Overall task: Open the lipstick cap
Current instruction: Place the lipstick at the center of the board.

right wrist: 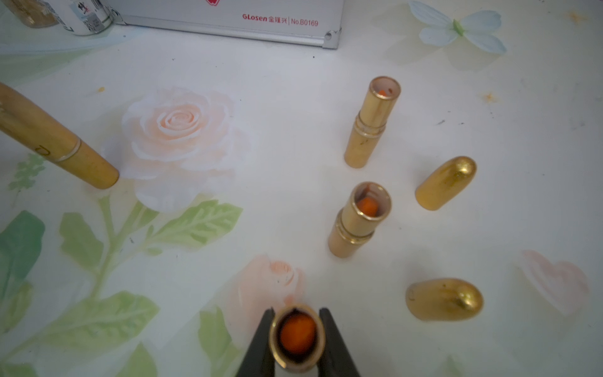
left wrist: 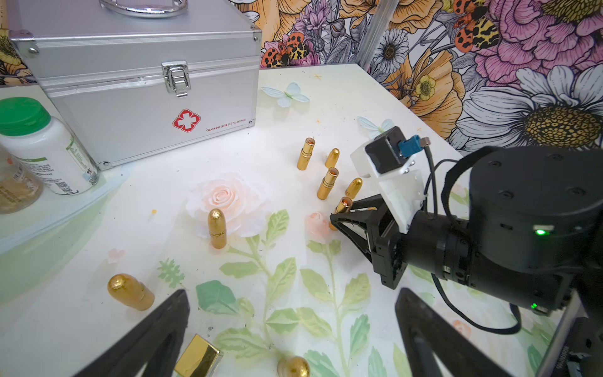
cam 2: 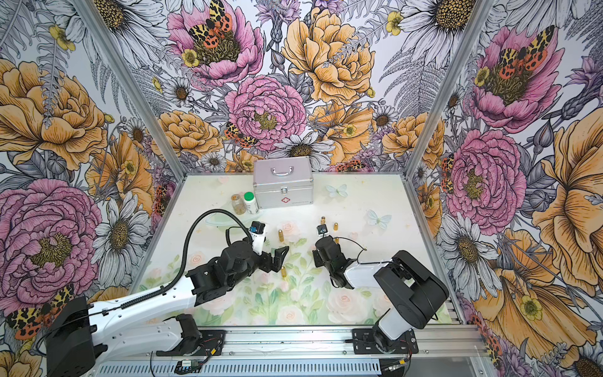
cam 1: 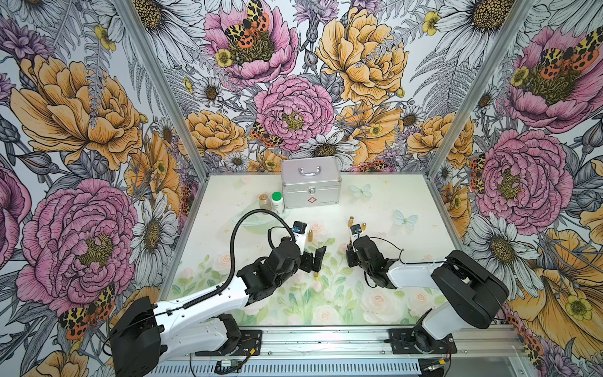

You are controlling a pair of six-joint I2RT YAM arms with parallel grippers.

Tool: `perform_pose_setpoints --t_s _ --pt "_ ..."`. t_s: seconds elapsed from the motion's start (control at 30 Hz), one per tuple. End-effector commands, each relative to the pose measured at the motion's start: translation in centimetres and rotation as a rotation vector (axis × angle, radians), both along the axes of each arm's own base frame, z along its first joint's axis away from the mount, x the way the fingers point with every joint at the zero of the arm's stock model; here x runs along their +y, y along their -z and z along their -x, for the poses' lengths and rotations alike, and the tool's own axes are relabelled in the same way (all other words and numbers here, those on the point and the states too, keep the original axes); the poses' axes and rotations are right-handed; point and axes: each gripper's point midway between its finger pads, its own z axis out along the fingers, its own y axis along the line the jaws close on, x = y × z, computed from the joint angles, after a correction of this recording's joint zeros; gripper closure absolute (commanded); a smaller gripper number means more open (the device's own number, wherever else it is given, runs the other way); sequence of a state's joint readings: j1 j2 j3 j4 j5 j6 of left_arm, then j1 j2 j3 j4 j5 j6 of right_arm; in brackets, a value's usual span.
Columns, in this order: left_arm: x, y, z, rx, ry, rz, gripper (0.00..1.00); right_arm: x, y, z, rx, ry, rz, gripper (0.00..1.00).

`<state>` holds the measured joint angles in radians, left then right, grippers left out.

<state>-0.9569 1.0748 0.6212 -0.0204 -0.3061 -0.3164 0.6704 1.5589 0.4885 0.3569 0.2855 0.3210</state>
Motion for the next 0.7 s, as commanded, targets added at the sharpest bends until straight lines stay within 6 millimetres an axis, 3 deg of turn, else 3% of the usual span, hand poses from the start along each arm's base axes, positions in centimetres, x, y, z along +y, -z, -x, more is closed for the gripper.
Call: perform_pose_setpoints --t_s 0.0,0.67 --pt "-0.24 -1.48 -0.42 -0.008 -0.007 0.036 0.01 0.1 -0.24 -0.23 -0.035 0.016 -0.005 0.8" --pt "0.02 -1.6 -0.48 -0.015 -0.016 0.025 0.01 0.32 0.31 0.21 -0.025 0.003 0.009 0.75"
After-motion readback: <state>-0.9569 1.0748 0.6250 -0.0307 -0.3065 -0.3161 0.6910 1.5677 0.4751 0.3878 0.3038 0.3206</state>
